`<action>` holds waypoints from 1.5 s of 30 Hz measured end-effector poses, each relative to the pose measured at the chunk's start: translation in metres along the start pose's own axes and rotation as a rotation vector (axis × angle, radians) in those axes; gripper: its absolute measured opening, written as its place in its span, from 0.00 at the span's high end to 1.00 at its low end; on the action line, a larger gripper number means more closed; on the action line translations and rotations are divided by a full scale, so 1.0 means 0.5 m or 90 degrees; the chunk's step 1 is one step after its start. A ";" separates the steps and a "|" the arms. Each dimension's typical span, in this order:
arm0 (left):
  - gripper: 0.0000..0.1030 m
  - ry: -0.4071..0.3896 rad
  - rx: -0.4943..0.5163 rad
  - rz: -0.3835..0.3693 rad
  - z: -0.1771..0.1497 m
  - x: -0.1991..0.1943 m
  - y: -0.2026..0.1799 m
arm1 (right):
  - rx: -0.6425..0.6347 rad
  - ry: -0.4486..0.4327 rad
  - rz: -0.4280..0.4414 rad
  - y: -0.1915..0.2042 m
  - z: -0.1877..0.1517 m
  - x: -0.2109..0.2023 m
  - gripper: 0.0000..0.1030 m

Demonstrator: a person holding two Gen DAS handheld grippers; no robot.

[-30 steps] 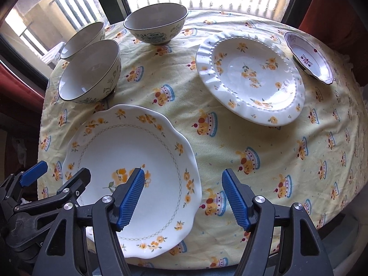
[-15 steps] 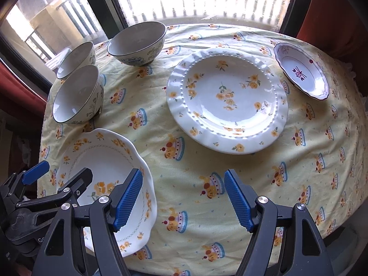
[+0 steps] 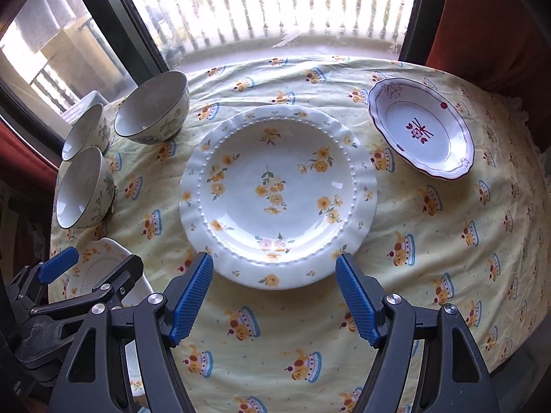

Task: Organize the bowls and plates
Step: 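Lower the flower plate beside the bowls and open both grippers, then close both grippers on the rim of the beaded deep plate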

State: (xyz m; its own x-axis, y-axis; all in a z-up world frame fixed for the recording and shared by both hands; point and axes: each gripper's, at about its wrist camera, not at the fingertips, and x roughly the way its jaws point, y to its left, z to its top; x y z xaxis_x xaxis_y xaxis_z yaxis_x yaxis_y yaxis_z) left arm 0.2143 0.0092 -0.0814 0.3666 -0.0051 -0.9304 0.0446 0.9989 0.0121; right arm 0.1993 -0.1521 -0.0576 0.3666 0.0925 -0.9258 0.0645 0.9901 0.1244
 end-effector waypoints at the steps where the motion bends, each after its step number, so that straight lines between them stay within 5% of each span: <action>1: 0.04 0.001 0.003 0.002 0.006 0.006 -0.012 | 0.001 -0.002 -0.001 -0.011 0.007 0.004 0.26; 29: 0.10 0.018 -0.056 0.066 0.105 0.165 -0.146 | -0.019 0.006 0.031 -0.155 0.150 0.174 0.18; 36: 0.18 0.027 -0.065 0.047 0.120 0.193 -0.154 | -0.026 0.027 0.046 -0.157 0.165 0.212 0.37; 45: 0.23 0.017 -0.044 0.063 0.117 0.192 -0.176 | -0.032 0.017 0.029 -0.156 0.159 0.215 0.44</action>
State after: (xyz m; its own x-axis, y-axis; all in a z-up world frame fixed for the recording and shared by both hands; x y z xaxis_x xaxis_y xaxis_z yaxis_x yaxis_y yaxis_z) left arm 0.3000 -0.0819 -0.1504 0.3412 0.0944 -0.9352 -0.0553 0.9952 0.0803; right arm 0.3072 -0.2278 -0.1383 0.3428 0.1393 -0.9290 0.0010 0.9889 0.1486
